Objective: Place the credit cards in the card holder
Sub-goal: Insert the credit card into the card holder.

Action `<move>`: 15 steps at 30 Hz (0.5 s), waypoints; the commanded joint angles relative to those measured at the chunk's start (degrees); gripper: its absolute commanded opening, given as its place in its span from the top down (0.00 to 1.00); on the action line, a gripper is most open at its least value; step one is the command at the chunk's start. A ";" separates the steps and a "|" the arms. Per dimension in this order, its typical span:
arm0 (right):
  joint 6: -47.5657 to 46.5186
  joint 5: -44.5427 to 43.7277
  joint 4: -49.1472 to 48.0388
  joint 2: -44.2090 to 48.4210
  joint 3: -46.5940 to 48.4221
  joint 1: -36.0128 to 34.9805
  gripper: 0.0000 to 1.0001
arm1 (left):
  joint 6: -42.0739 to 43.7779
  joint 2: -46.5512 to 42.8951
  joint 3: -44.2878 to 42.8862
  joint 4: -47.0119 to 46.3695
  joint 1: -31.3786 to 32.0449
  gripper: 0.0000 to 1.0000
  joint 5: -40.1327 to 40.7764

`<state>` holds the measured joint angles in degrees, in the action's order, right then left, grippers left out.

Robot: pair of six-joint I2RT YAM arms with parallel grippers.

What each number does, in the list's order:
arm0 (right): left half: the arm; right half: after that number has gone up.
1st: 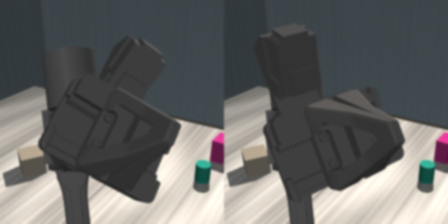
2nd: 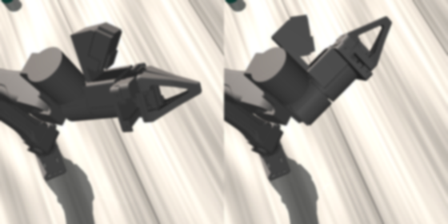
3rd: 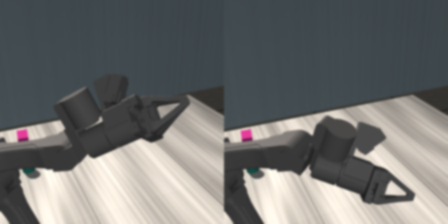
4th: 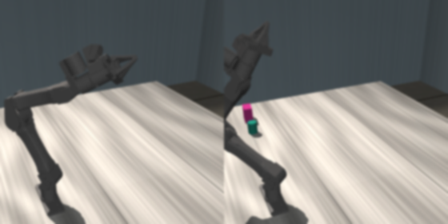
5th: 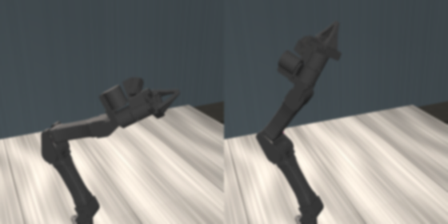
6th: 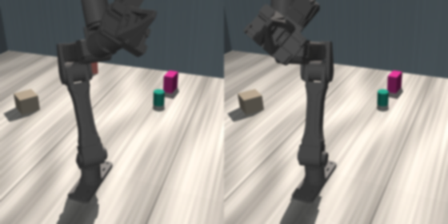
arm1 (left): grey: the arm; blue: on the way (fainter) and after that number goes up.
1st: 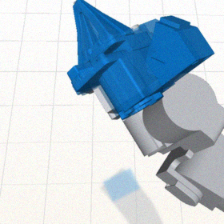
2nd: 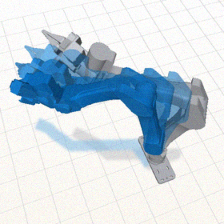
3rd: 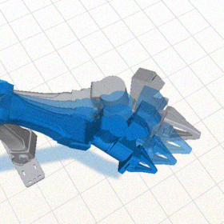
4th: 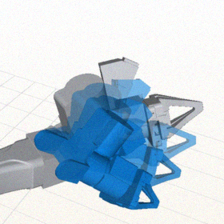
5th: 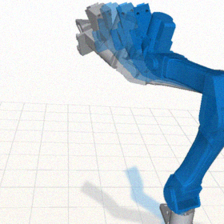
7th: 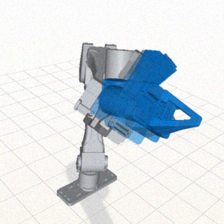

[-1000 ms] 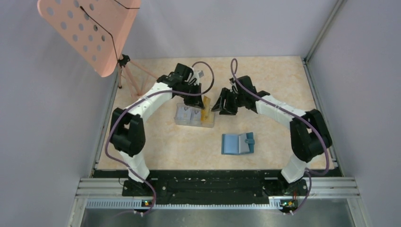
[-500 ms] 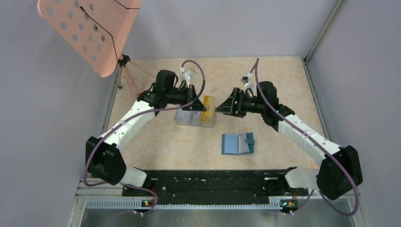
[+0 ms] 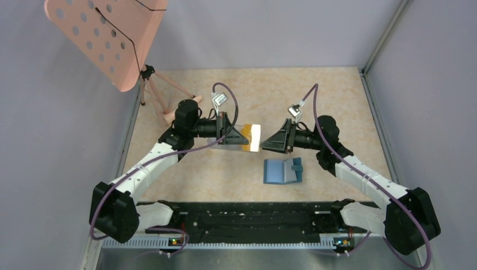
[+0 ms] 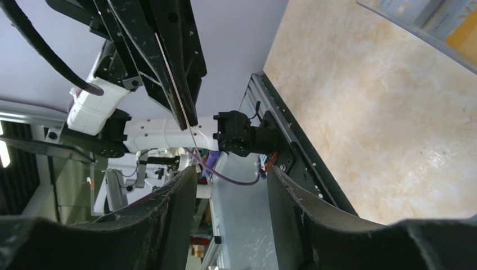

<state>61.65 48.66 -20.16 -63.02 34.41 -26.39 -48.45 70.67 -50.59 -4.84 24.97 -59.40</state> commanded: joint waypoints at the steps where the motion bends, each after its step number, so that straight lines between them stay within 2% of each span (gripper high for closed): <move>1: 3.84 1.62 -10.40 0.60 0.11 -0.87 0.53 | -2.70 -2.35 1.63 -6.40 1.57 1.00 -2.41; 5: 7.02 1.70 -17.69 -2.07 0.02 -3.41 0.60 | -2.39 -2.77 2.14 -5.75 2.46 1.00 -1.63; 8: 8.56 1.42 -20.94 -3.82 0.17 -4.68 0.72 | -2.35 -2.89 2.40 -5.71 2.84 1.00 -1.13; 11: 8.73 0.80 -21.15 -4.26 0.05 -5.15 0.91 | -2.19 -3.33 2.81 -5.64 2.91 1.00 -0.64; 13: 8.65 0.33 -21.15 -4.01 -0.44 -5.16 0.98 | -2.10 -3.53 3.22 -5.68 2.89 1.00 -0.47; 15: 8.39 -0.20 -20.70 -3.47 -0.86 -5.18 1.00 | -2.12 -3.62 3.63 -5.69 2.95 1.00 -0.59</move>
<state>69.87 49.54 -36.32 -67.24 34.13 -30.96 -50.96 69.10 -48.07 -7.49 27.59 -59.94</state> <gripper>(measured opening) 0.015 0.012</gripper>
